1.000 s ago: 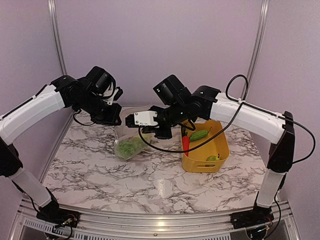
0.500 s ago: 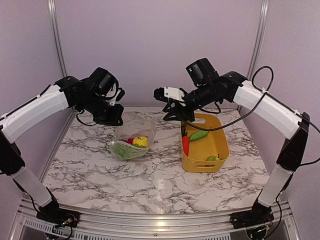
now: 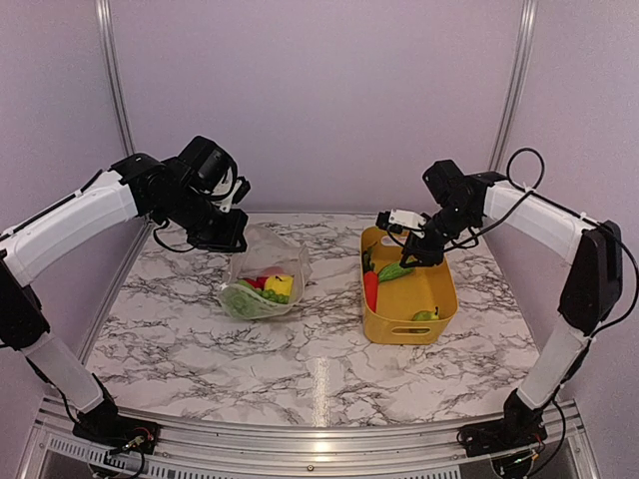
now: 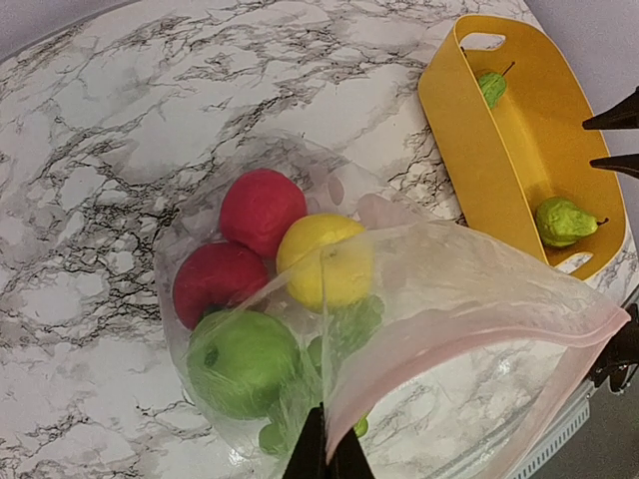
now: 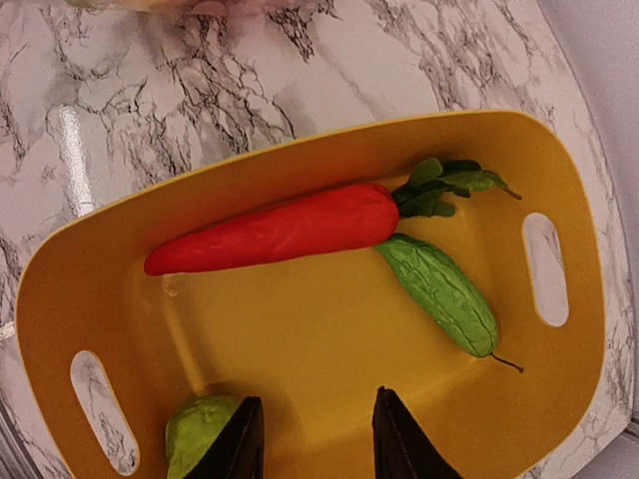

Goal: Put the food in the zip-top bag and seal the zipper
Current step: Pick up the fake fruit from the bin.

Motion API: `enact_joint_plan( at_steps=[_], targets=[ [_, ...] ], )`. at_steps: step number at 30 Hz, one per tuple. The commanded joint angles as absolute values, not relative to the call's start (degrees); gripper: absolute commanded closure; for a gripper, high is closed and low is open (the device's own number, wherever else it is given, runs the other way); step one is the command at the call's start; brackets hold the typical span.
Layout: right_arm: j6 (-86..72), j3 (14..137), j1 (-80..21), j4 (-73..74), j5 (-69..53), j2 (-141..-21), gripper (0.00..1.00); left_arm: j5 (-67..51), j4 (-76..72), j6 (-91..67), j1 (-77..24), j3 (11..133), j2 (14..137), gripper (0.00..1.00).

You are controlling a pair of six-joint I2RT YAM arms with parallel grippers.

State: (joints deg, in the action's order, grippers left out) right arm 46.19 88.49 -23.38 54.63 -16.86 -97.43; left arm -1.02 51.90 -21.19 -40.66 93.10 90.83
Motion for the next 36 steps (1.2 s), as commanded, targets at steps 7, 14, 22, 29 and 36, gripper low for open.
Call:
enact_joint_plan(
  at_steps=[7, 14, 22, 29, 36],
  targets=[
    [45.22, 81.33, -23.02, 63.19, -11.51, -98.00, 0.31, -0.29, 50.49, -19.80, -40.66, 91.61, 90.62, 1.00],
    [42.45, 80.02, -22.96, 65.36, -10.50, -101.77, 0.19, -0.27, 50.51, -19.45, -40.61, 91.42, 90.73, 1.00],
    [39.14, 80.51, -23.02, 67.06, -7.26, -104.65, 0.14, -0.26, 50.40, -19.43, -40.61, 90.97, 90.35, 1.00],
    [37.83, 78.32, -23.03, 68.27, -5.65, -107.12, 0.13, -0.26, 50.23, -19.41, -40.61, 90.97, 90.35, 1.00],
    [35.56, 81.36, -23.11, 67.24, -6.07, -109.44, 0.40, -0.26, 50.23, -19.34, -40.61, 90.80, 90.04, 1.00]
  ],
)
